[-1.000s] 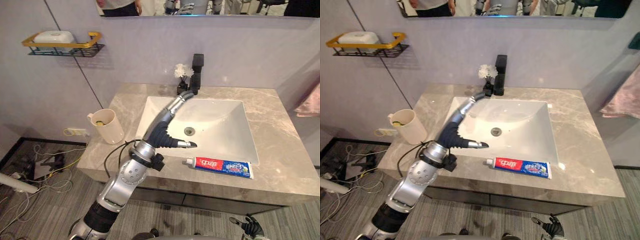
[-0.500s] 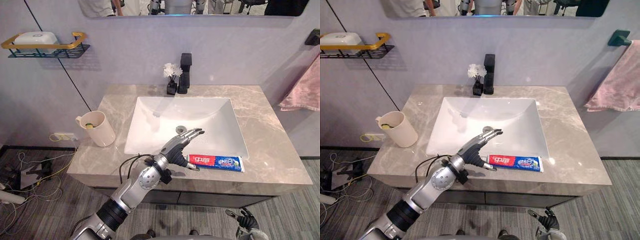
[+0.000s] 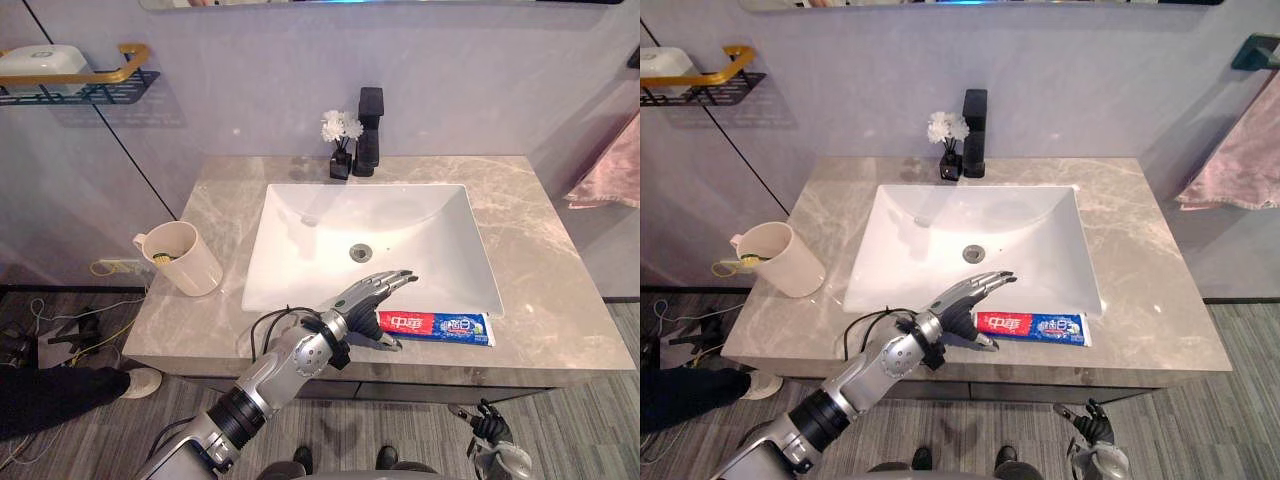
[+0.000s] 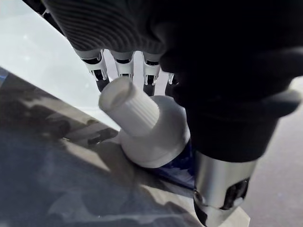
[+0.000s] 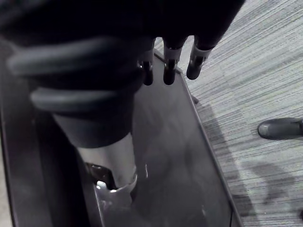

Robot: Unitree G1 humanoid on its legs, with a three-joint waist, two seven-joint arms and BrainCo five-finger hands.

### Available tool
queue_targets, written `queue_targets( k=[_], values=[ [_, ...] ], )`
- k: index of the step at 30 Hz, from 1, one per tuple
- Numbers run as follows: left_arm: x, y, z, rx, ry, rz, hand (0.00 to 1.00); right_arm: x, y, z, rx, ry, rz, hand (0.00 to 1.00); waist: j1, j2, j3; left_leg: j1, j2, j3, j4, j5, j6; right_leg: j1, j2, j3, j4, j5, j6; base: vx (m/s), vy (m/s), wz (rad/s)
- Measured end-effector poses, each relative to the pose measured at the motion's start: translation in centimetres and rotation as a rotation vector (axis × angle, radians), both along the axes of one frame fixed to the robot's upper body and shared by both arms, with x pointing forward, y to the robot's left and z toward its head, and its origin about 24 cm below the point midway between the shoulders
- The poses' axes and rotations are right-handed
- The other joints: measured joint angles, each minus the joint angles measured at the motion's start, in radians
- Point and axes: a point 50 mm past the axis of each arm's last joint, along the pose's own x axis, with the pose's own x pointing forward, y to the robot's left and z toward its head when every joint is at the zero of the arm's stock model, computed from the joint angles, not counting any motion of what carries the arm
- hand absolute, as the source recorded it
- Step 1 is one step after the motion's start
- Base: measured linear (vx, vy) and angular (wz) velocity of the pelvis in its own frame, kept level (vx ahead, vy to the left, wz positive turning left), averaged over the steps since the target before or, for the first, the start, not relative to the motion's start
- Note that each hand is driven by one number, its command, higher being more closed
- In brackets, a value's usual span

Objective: Organize washtable

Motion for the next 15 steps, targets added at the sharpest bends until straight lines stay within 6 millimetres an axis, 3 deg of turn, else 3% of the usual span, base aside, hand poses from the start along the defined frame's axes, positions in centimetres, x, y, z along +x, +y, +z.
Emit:
queue_targets(
  k=[15],
  values=[
    [0.82, -0.66, 0.88, -0.046, -0.003, -0.017, 1.0, 0.13, -0.56, 0.2, 0.041, -0.04, -0.097, 0.0, -0.04, 0.022, 0.011, 0.012, 0.003, 0.022, -0.018, -0.001, -0.001, -0.002, 0.001, 0.017, -0.006, -0.003, 0.005, 0.01, 0.013, -0.03]
  ],
)
